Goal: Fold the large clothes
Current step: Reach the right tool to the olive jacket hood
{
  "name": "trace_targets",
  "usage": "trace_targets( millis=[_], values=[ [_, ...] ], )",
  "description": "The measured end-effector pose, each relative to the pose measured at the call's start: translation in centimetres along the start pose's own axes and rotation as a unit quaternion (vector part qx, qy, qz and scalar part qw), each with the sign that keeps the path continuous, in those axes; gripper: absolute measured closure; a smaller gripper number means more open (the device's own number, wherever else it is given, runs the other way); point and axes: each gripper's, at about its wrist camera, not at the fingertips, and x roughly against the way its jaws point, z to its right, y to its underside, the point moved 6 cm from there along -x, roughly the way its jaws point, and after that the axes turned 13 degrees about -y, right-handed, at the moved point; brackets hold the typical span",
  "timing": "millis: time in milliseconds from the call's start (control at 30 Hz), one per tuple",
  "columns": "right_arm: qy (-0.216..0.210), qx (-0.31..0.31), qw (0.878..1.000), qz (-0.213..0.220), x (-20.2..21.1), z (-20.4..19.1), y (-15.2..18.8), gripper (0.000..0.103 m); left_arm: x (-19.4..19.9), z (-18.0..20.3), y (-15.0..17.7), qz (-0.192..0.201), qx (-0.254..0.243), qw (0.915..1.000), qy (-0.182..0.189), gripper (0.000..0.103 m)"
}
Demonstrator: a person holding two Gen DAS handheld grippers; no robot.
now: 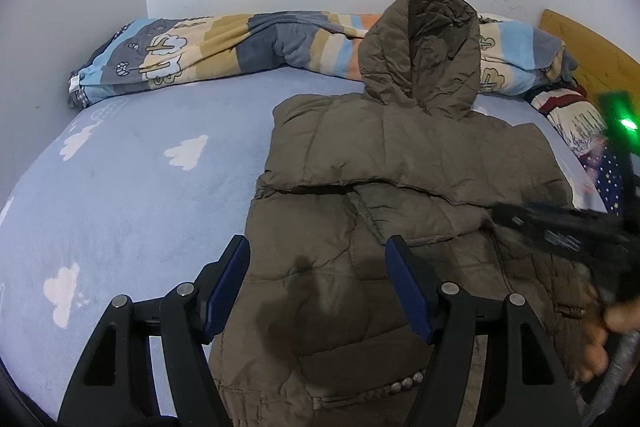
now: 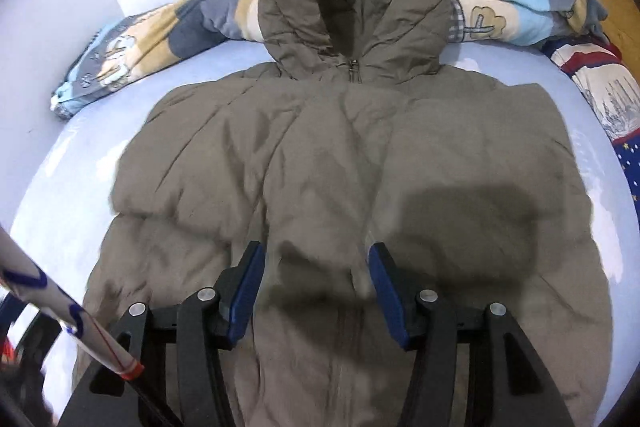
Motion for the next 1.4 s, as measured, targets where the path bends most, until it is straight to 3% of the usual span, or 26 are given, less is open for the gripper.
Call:
trace_targets(
  millis=[200,367,500,633,667,767,867,967,1100,1233,1400],
  values=[
    [-0.023,-0.016,1.000,-0.009,4.1,1.4,3.0,0.044,0.1,0.9,0.4,0.001,-0.014,0.9999,0.002,0.034],
    [-0.026,-0.039,0.999,-0.009,6.8,3.2,3.5,0.044,-0.5,1.7,0.9,-0.007,-0.029,0.9996,0.001,0.033],
    [-0.034,-0.057,0.997,-0.031,6.9,3.8,4.9,0.044,-2.3,2.7,2.7,-0.067,-0.045,0.9966,0.017,0.033],
    [-0.052,-0.074,0.994,-0.062,6.7,3.6,6.1,0.044,-5.2,3.4,5.6,-0.156,-0.033,0.9865,0.035,0.033],
    [-0.054,-0.076,0.994,-0.062,6.9,3.7,5.9,0.044,-5.7,3.4,5.9,-0.163,-0.029,0.9857,0.033,0.033],
    [-0.061,-0.080,0.994,-0.040,8.8,3.8,3.5,0.044,-5.1,3.8,4.9,-0.145,-0.034,0.9884,0.031,0.033],
    [-0.051,-0.061,0.997,-0.008,11.3,3.8,-1.1,0.044,-2.3,3.7,1.9,-0.067,-0.016,0.9963,0.051,0.033],
    [-0.033,-0.033,0.998,0.034,13.4,4.2,-7.2,0.044,-0.5,3.8,-0.4,-0.009,-0.025,0.9980,0.058,0.032],
    [-0.012,-0.018,0.996,0.085,14.1,6.2,-15.8,0.044,-0.6,3.7,-0.4,0.003,-0.028,0.9975,0.064,0.032],
    [-0.019,-0.053,0.992,0.111,11.8,9.5,-23.7,0.044,-1.1,3.7,0.2,0.007,-0.044,0.9971,0.063,0.032],
    [-0.010,-0.065,0.991,0.117,6.7,12.0,-29.2,0.044,-1.4,3.4,0.6,0.014,-0.055,0.9962,0.066,0.032]
  ],
)
